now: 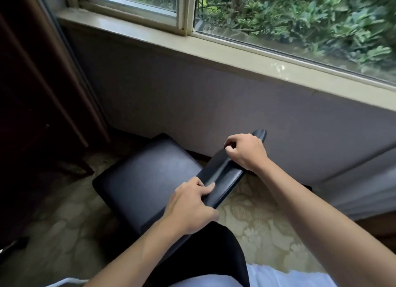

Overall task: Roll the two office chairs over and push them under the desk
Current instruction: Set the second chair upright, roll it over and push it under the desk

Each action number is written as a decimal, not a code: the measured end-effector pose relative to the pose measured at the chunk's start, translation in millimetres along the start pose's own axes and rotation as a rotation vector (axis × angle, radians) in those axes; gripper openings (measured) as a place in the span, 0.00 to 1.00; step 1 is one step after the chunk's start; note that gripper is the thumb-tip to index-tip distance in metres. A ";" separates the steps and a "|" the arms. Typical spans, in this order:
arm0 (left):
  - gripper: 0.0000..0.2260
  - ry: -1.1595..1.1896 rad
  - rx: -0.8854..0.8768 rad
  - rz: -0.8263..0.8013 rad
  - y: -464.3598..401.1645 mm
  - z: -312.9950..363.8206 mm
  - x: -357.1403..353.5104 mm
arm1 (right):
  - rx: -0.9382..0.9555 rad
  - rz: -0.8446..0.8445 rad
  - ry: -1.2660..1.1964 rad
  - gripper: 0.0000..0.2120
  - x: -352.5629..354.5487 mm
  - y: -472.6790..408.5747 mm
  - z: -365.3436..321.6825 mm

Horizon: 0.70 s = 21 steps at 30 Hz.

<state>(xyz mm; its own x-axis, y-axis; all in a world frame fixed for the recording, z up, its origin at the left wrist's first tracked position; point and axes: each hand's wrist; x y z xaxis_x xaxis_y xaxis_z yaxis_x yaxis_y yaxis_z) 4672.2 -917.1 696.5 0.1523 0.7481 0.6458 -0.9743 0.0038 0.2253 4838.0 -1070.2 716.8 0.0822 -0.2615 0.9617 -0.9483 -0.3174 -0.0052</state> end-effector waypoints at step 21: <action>0.25 -0.069 0.265 0.340 -105.2 89.7 -57.1 | 0.717 -0.077 -0.052 0.18 8.7 -153.6 61.0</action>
<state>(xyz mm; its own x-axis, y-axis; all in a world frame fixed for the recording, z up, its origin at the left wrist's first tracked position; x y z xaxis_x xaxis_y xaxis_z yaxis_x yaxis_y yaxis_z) 4780.9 -1019.8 701.3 -0.1505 0.6310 0.7611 -0.8960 -0.4124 0.1647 5003.0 -1079.3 709.2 0.1715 -0.2517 0.9525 -0.5062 -0.8520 -0.1339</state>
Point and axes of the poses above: each hand's wrist, its own y-axis away from the middle knuckle, its own x-axis out of the back of the hand, z = x × y
